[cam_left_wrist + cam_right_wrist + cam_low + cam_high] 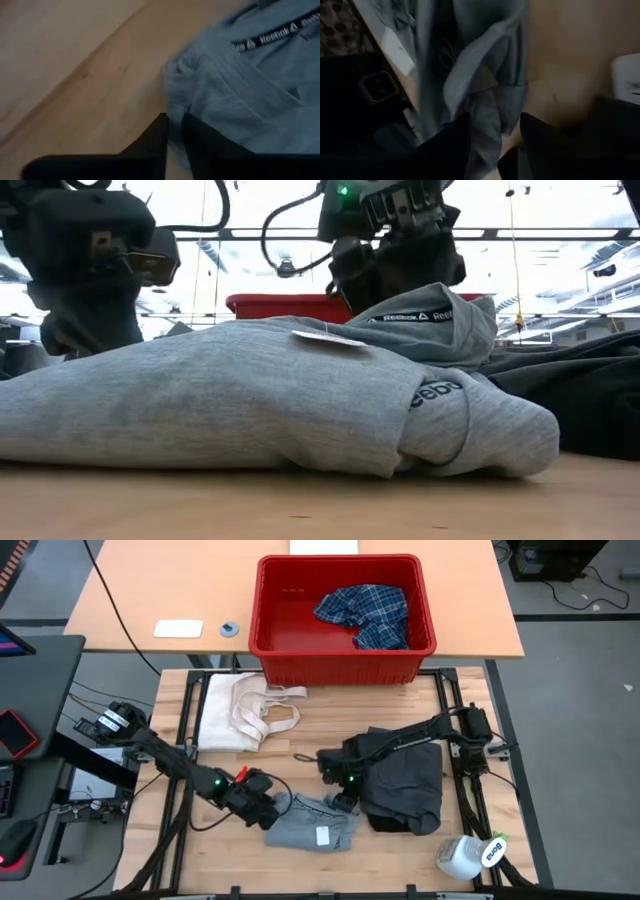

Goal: Fold Laundry from Bin
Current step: Fold the gray shirt

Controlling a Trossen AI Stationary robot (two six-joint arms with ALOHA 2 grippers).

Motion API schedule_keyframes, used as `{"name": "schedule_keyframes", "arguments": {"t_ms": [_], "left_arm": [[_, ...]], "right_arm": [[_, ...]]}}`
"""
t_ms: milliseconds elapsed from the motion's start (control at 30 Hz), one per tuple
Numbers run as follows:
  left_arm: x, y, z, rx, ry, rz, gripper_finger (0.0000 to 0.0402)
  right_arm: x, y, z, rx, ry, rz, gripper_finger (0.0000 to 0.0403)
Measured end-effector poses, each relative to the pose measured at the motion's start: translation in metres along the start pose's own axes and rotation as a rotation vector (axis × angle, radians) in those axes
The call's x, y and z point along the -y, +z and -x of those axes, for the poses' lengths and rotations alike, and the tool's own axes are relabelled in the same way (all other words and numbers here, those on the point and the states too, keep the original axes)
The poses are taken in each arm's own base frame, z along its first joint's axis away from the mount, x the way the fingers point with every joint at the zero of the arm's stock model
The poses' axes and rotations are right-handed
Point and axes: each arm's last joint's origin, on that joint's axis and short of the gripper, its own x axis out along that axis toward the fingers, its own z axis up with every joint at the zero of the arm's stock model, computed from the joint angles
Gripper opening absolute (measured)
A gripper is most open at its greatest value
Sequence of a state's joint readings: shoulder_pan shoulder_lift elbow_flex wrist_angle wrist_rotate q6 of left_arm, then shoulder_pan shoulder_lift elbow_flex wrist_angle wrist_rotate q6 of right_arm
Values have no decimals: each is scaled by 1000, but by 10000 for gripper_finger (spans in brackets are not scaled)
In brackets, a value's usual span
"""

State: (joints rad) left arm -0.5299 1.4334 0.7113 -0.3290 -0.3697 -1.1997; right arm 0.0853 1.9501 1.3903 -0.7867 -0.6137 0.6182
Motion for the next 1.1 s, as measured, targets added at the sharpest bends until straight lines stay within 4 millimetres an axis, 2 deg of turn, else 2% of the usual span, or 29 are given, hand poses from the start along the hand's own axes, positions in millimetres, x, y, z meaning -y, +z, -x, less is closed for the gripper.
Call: {"name": "schedule_keyframes", "arguments": {"t_ms": [267, 333, 433, 600, 733, 867, 1100], "left_arm": [[1, 7, 2, 11, -8, -32, 206], [5, 10, 6, 16, -34, -68, 233], [12, 14, 14, 28, -77, -120, 256], [22, 20, 33, 68, -163, -200, 258], [42, 20, 43, 141, -289, -349, 251], [53, 13, 32, 165, -332, -430, 242], [60, -3, -14, 104, -310, -442, 224]], "right_arm": [[-13, -17, 50, 205, -93, 34, 181], [-25, -25, 61, 292, -106, 81, 181], [-47, -39, 63, 404, -133, 168, 181], [-82, -56, 43, 524, -128, 307, 181], [-105, -62, 16, 642, -137, 410, 181], [-110, -63, -13, 649, -176, 439, 181], [-105, -61, -47, 614, -265, 469, 181]]}}
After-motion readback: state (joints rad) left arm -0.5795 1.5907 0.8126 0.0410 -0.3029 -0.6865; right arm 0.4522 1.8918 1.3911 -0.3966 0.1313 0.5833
